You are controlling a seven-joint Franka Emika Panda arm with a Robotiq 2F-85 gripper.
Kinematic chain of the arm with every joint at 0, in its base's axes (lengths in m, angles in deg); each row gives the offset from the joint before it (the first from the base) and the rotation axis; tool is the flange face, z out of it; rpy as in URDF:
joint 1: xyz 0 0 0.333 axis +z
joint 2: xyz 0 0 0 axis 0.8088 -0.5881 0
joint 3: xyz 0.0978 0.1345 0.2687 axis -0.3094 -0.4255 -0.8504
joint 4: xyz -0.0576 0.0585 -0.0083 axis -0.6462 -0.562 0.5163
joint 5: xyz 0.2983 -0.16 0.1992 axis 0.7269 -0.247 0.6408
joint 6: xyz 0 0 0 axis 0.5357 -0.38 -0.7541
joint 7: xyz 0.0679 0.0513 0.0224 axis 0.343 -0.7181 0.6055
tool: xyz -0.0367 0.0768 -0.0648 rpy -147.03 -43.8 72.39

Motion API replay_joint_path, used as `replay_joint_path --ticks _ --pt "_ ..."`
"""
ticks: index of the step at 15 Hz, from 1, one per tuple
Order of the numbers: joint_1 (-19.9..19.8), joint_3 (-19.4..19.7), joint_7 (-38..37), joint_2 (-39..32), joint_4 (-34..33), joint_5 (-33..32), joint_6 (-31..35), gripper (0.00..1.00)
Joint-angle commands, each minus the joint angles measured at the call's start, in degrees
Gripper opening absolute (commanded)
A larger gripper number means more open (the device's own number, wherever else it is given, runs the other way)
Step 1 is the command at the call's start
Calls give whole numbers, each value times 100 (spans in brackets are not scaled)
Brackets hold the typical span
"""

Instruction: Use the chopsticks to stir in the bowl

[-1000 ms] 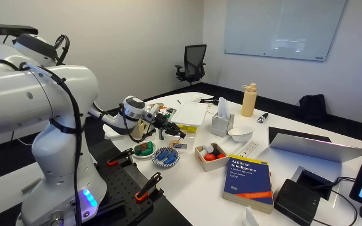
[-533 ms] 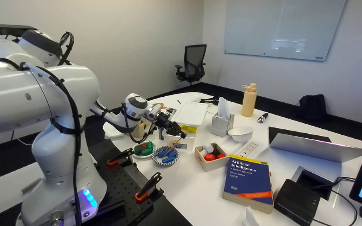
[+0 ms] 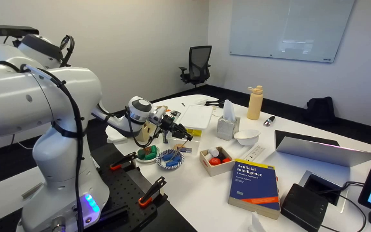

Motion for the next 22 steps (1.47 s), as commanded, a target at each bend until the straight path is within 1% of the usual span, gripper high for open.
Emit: replay_joint_path --ticks 1,5,8,11,17,22 --pt "359 146 -219 -352 77 -66 -110 3" --pt "586 128 -263 -591 83 -67 -229 3" --pt "628 98 -121 -535 106 -74 -275 3" --pt "486 38 41 -308 110 -51 -247 3" --pt "6 -89 317 195 112 -3 -143 3" --pt "-282 -150 156 337 75 117 166 3"
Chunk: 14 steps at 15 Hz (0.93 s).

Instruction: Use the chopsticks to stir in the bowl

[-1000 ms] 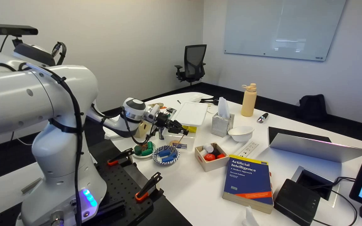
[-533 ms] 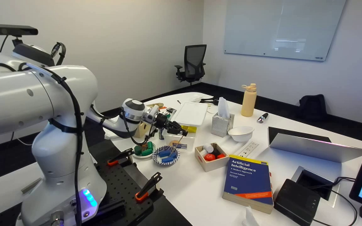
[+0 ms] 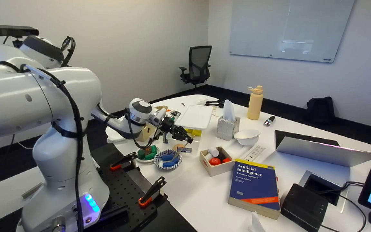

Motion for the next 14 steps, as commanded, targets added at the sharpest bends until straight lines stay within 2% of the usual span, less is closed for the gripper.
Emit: replay_joint_path --ticks 1,8,12,14 --pt "-266 -79 3 381 60 123 310 3" --pt "-392 -18 -89 348 65 426 668 3" --pt "-238 90 -163 208 112 441 479 3" --pt "-276 112 -120 353 229 432 453 3"
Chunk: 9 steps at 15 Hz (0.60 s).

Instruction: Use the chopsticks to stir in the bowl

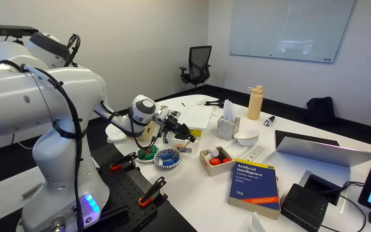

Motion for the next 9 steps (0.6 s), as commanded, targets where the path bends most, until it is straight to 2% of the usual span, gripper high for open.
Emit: replay_joint_path --ticks 1,6,7,9 --pt "22 124 5 296 304 7 -41 3" --pt "-255 240 146 780 846 181 150 3" --pt "-372 235 184 913 933 219 189 3" --pt "-876 46 309 1293 1118 349 633 3"
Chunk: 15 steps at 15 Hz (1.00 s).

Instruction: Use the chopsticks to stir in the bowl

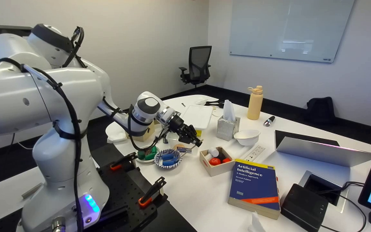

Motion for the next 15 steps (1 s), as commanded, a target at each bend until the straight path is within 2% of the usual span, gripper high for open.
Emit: replay_joint_path --ticks 1,4,9,12,15 --pt "-874 -257 319 932 437 152 769 3" --pt "-1920 -810 489 1290 530 250 1555 3" --pt "-4054 -1986 964 1862 410 259 2666 3" --pt "-5302 -2733 1429 2281 274 253 2939 3" --pt "-6554 -3619 1932 2831 185 242 2870 3"
